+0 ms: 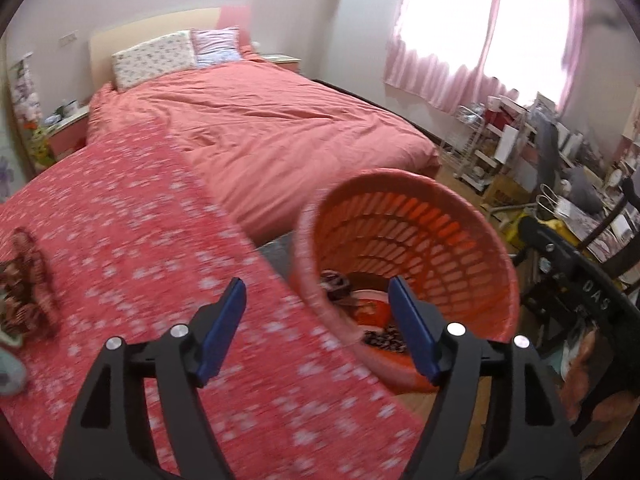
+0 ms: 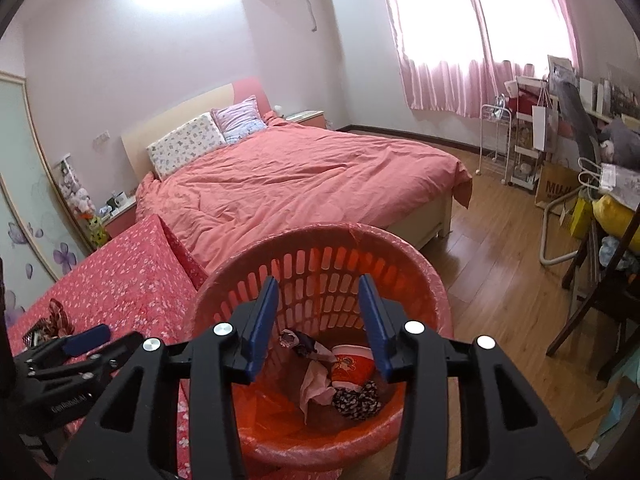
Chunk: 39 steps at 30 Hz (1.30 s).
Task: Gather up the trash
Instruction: 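Move both grippers back toward the remaining items on the bed, then grasp the brown striped scrunchie with the right gripper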
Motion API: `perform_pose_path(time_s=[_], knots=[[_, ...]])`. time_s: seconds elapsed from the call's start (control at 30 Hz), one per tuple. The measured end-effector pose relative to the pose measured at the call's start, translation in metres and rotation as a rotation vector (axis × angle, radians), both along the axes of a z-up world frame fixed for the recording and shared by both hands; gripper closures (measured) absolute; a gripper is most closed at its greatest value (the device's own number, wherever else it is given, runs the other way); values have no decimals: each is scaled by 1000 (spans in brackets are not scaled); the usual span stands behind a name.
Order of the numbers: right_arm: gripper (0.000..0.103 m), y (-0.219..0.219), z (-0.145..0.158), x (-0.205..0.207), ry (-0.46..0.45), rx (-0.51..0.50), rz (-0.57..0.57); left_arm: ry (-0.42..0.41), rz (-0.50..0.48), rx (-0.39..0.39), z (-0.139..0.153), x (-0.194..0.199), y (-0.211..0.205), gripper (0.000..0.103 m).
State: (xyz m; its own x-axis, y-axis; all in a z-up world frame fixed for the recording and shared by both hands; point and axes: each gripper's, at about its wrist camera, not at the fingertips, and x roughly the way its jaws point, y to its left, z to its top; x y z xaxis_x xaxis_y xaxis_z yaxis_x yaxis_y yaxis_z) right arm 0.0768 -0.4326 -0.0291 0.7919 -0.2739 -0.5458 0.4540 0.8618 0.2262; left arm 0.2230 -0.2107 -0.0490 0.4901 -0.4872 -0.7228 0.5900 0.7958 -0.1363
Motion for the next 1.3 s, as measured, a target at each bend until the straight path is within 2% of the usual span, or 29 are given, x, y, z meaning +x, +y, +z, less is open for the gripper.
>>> perform_pose_path(time_s=[0.1,0.37,0.9,1.17,1.3], knots=[[54,8,3,1,1,-17,17,-10,50,5,5,-1,27,29],[54,45,8,8,12,-43,111,-31,192,28,14,-1,108,27],[54,162,2,41,74,-69,374,-10,475,36,8,-8,267,27],[54,214,-5,73,107,-44,483,17,574,14,1,-11,324,27],[54,239,-8,96,129,-27,525,22,596,4,0,-10,338,27]])
